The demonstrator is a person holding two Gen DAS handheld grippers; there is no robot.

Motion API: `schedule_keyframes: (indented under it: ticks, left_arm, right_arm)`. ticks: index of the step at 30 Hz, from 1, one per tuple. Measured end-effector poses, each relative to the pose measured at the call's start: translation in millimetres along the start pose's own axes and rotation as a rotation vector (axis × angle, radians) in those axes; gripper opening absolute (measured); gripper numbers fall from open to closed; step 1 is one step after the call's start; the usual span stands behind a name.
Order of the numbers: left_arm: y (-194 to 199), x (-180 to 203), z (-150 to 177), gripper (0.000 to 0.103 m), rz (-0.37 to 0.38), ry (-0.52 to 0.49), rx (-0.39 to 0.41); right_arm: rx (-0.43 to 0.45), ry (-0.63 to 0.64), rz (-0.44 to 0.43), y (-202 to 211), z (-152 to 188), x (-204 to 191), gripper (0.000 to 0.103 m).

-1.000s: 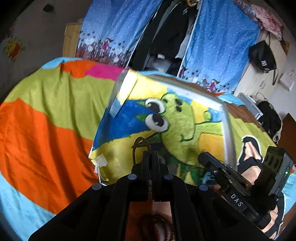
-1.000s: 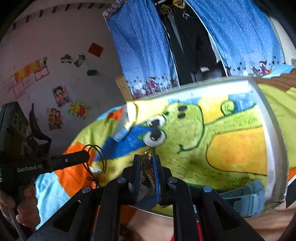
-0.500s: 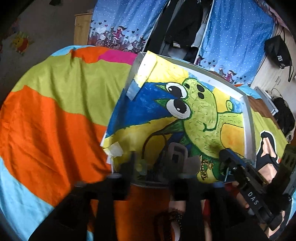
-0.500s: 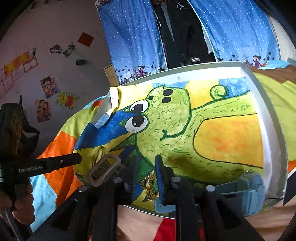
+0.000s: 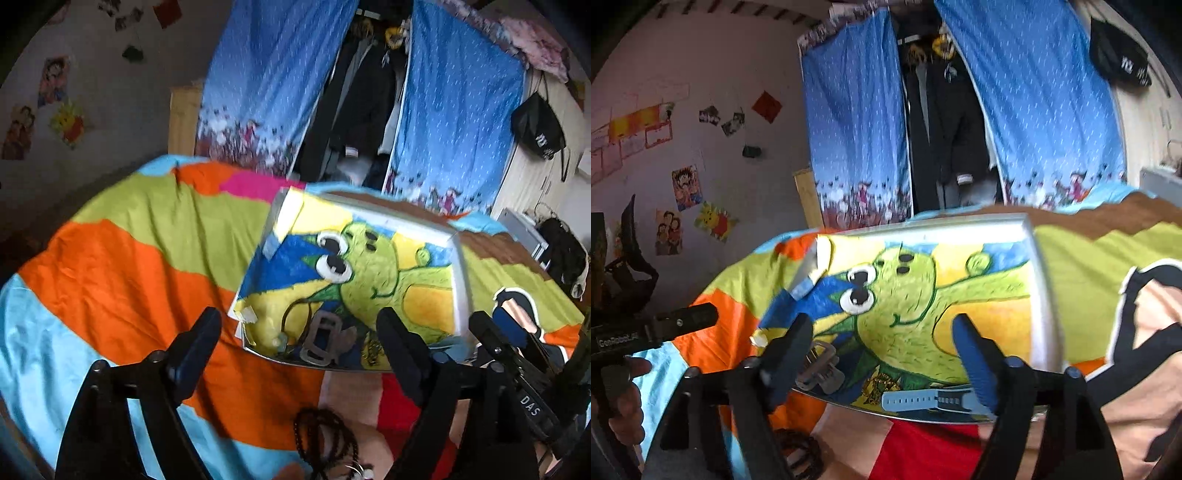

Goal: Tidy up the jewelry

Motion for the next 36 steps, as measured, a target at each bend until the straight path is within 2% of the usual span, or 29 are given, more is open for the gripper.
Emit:
schedule_keyframes:
  ticks: [8, 11, 20, 28, 36]
  left_arm:
    - [75.1, 16.6, 1.2, 0.091, -0.021, -0.033, 0.14]
    - [102.4, 21.5, 8.2, 0.099, -0.022, -0.048, 0.176]
    - [162.6, 20.8, 27.7, 0.1, -0.02, -0.048, 0.253]
    - [198.6, 17.1, 62.4, 0.1, -0.039, -0.081, 0.271]
    - [209.0, 12.7, 111.3, 0.101, -0.051, -0.12, 0.211]
  right_arm:
    - [0.137, 0.006, 0.005, 76.6, -23.5, -11.5, 0.096]
    - [0.173, 0.016, 0.004, 102.5, -25.5, -19.7, 0.102]
    - [0.231, 0.048, 0.038, 168.5, -4.4, -33.8, 0.103]
    - [0.254, 0.031, 0.078, 217.0, 16.8, -35.5, 0.103]
    - [0.159, -0.014, 0.134, 237.2, 56.5, -37.9, 0.103]
Point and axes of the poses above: each gripper's, at about its wrist camera, not at the fingertips, and y roughly against the way its jaws point, x to its right, z to its underside, the point moved 10 cm from there along -y, roughly the way its jaws point, and after that the axes turned 1 degree about z, right-handed, at the moved point
